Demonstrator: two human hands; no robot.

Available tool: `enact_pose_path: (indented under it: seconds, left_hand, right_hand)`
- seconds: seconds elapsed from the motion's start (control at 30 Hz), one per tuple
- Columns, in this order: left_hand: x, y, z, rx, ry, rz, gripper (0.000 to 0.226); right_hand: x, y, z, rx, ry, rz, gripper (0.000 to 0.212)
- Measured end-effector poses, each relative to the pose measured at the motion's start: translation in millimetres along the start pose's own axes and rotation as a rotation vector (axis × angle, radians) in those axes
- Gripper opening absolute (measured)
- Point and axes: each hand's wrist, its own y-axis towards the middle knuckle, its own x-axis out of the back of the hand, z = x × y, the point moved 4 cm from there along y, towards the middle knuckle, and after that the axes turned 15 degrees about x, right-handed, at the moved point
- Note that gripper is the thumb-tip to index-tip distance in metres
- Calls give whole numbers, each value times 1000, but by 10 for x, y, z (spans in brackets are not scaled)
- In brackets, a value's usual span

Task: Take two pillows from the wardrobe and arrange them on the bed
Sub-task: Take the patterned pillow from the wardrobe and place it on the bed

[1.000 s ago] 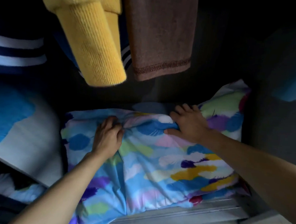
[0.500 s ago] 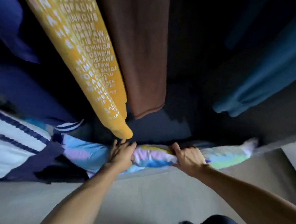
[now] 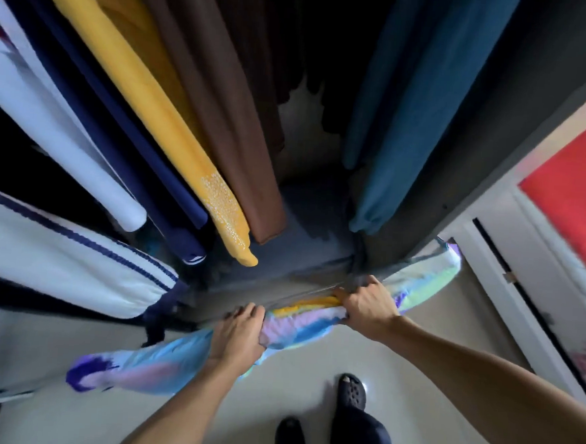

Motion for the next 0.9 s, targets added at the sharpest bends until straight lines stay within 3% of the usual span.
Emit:
enact_pose_path:
  seconds: [0.2,0.37,0.5,0.6,0.77,0.9]
  left_hand:
    - [598,-513,-89,-135,-12,-116,34]
    - [1001,-873,-104,-277,44,-197,53]
    - [1452,-1113,-370,-466,115,-326,67]
    - [1727,-1221,-740,-593,62,-460,67]
    - [1990,-1438,-1673,-781,-96,-509,75]
    - [2176,-1650,-2573,-947,-125,-591,64]
  right_hand:
    - [403,-684,211,-163,116,-36,55]
    - [850,-1237,520,-218,70,-101,58]
    - [1303,-1756,526,-290,22,-159,47]
    - [1557,-2231,428,-357,-2,-196,41]
    - [1722,-3231,137,-494,-64,-241,31]
    - [1810,-4100,-113,-617,-109,-343,22]
